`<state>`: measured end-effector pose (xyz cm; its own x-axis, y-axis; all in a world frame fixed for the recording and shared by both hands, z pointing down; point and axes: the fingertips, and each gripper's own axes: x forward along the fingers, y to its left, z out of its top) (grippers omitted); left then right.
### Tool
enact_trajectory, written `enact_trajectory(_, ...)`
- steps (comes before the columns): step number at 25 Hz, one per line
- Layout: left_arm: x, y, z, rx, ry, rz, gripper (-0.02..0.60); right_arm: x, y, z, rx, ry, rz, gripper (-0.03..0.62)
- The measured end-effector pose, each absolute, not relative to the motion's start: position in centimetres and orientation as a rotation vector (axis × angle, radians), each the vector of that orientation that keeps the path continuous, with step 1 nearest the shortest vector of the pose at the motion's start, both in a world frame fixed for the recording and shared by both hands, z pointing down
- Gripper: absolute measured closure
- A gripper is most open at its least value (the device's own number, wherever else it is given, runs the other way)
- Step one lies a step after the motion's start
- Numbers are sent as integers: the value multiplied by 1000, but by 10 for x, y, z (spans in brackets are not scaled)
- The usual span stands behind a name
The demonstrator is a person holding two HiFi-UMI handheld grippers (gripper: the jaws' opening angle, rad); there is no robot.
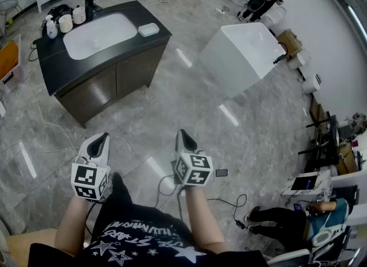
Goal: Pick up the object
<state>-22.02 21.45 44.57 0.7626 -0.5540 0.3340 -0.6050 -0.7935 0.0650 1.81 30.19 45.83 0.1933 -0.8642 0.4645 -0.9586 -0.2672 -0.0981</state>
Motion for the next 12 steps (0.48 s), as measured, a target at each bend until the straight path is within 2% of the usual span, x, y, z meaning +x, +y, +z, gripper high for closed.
enact_trajectory(12, -237, 202, 466, 2714, -950, 449, 574, 13, 286, 469, 2251, -1745, 658, 589)
